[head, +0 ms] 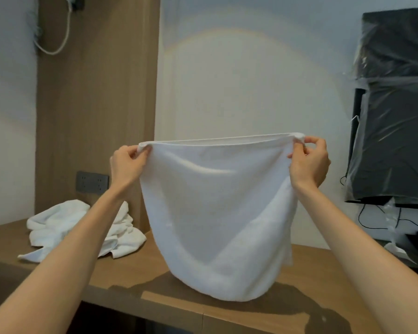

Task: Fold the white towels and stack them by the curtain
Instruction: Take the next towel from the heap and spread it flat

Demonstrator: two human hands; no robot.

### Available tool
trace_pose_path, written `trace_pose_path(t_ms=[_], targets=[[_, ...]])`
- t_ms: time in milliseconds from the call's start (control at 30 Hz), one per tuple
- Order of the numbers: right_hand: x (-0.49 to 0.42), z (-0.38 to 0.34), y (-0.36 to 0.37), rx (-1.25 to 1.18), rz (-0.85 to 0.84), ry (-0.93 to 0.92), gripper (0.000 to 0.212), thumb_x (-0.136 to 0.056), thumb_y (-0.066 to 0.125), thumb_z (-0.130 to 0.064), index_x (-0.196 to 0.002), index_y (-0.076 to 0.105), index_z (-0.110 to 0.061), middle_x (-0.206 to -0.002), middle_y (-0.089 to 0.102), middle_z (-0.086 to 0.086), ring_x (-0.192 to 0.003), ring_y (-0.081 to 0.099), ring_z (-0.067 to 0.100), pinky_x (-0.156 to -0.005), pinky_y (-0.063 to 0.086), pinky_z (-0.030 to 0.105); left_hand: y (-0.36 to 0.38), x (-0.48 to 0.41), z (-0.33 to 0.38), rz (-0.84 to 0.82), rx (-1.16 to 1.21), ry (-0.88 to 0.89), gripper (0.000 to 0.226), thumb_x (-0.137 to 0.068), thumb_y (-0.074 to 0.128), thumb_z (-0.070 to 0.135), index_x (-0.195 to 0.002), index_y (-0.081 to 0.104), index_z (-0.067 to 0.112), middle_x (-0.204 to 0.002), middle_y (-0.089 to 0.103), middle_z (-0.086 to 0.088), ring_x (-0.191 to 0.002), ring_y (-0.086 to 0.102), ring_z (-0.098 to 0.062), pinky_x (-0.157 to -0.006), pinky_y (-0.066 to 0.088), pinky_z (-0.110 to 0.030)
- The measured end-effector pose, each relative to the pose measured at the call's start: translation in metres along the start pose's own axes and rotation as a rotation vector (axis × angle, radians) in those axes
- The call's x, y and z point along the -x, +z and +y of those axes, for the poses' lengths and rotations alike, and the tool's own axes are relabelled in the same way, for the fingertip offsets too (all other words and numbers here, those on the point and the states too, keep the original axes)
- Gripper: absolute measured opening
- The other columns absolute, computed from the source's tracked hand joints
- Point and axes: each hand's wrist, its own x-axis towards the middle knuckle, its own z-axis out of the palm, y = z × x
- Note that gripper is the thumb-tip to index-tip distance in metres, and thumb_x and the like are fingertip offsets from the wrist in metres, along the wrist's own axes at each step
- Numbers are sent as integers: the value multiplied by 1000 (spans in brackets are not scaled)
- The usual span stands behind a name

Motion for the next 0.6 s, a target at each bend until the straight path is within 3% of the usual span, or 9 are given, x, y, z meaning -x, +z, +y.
trace_pose_path(t_ms=[100, 200, 267, 333, 400, 467, 500, 600], targets=[[0, -8, -6, 2, 93, -70, 26, -92, 57, -40, -101, 56, -16, -78, 49, -8, -83, 52, 19, -74, 43, 34, -8, -12, 20, 3, 64, -19, 40, -101, 40, 35, -76, 51, 7, -84, 39, -12, -75, 40, -34, -78, 43, -49], [7, -22, -10, -76, 123, -156, 27, -95, 55, -30, -107, 55, -6, -107, 48, 7, -104, 45, 22, -85, 40, 29, -5, -12, 41, 104, 318, -85, 35, -104, 30, 35, -74, 44, 22, -78, 44, -1, -62, 42, -7, -58, 42, -25], [13, -29, -14, -223, 143, -123, 20, -96, 52, -23, -108, 49, -6, -106, 52, 3, -93, 50, 14, -77, 41, 15, -2, -11, 49, 202, 397, -69, 34, -104, 31, 33, -74, 44, 23, -72, 45, 6, -59, 39, -2, -56, 37, -17], [16, -29, -19, -302, 155, -43, 17, -96, 51, -19, -108, 48, -8, -93, 54, -6, -76, 52, 5, -63, 35, 4, -2, -9, 50, 279, 327, -5, 36, -102, 35, 31, -67, 39, 23, -65, 40, 7, -55, 36, -1, -53, 31, -15], [17, -17, -25, -207, 97, 36, 20, -94, 51, -20, -110, 51, -8, -89, 55, -5, -75, 50, 11, -61, 33, 13, -2, -6, 41, 307, 182, 44, 40, -101, 38, 30, -62, 34, 22, -61, 38, 6, -54, 38, -3, -50, 28, -17], [21, 4, -30, -1, -41, 91, 21, -95, 50, -23, -111, 51, -9, -93, 55, 2, -81, 47, 20, -68, 32, 25, 4, 3, 22, 235, 7, 4, 37, -101, 37, 31, -68, 45, 18, -70, 55, -3, -69, 51, -20, -58, 34, -27], [25, 17, -31, 114, -123, 109, 20, -96, 49, -25, -109, 50, -10, -95, 55, 6, -81, 46, 22, -70, 33, 28, 10, 10, 7, 164, -99, -50, 35, -102, 35, 32, -79, 55, 15, -85, 63, -11, -83, 56, -31, -65, 36, -31], [42, 61, -36, 438, -361, 182, 19, -99, 42, -30, -104, 44, -11, -105, 59, 17, -88, 52, 32, -75, 38, 36, 33, 40, -46, -63, -282, -232, 41, -104, 29, 31, -115, 60, 7, -120, 61, -19, -111, 54, -37, -87, 40, -40]])
